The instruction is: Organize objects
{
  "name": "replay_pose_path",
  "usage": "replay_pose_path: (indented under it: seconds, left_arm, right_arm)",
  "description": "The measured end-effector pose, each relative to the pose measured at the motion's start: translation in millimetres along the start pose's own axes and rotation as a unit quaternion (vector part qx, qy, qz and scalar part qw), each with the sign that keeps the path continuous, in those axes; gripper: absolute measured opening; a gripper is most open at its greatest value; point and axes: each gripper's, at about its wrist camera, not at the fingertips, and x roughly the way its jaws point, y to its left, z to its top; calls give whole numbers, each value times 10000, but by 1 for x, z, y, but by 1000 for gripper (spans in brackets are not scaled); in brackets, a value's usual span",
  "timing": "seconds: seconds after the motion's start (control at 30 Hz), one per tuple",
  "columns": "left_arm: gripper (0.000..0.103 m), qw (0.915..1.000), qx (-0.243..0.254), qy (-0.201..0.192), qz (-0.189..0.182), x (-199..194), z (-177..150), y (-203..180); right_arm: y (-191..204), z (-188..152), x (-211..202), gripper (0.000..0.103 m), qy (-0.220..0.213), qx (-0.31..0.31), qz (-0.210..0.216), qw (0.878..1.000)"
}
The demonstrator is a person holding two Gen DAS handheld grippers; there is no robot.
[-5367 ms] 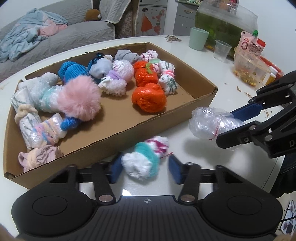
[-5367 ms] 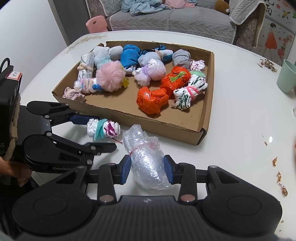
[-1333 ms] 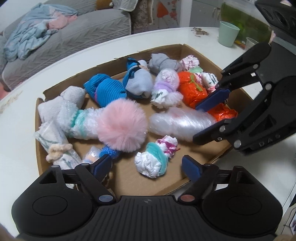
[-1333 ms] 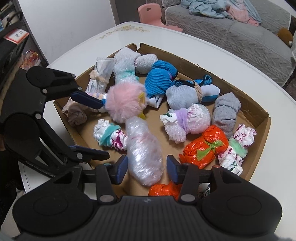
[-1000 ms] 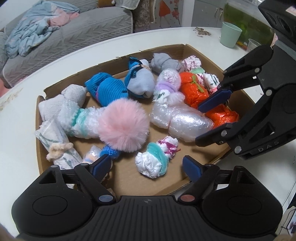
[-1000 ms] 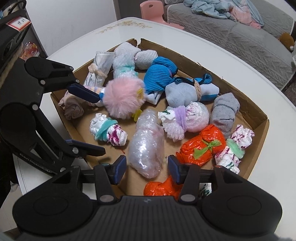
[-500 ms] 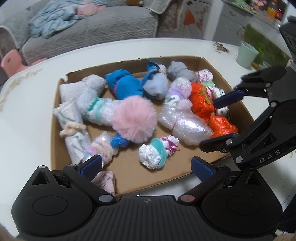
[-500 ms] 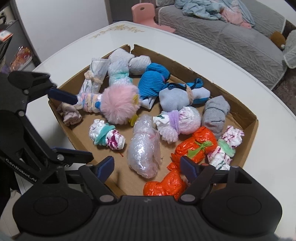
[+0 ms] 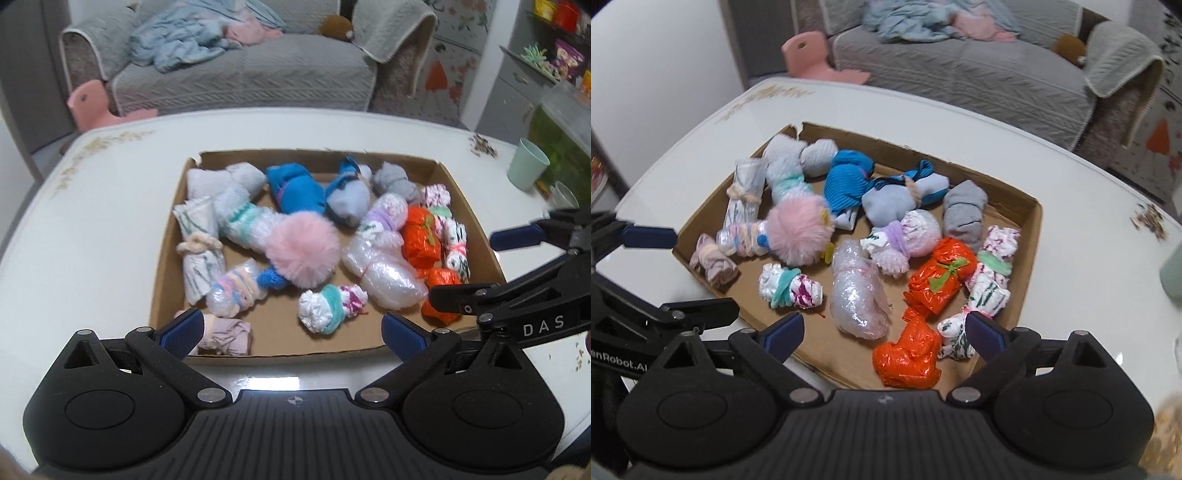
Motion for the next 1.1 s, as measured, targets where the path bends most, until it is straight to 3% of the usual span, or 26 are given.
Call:
replay_pose_path:
  seconds: [0.17,0.37,0.53,1.1]
  left_arm:
    - [103,9998,-131,-125,-82,-10,-1,1]
    - [103,9985,40,-410,366,-23,-2,-3]
    - [103,9982,48,-529,264,-30,-3,0]
    - [103,9971,45,-557,524,-24,-4,7]
  right_arm:
    - [-1,-8,-14,96,-222,278,-160,9992]
    - [2,-10,-19,96,-337,337,-233,9986]
    - [9,-13,-19,96,-338,181,-191,9991]
    - [14,-11,-21,96,-393,107,-147,9991]
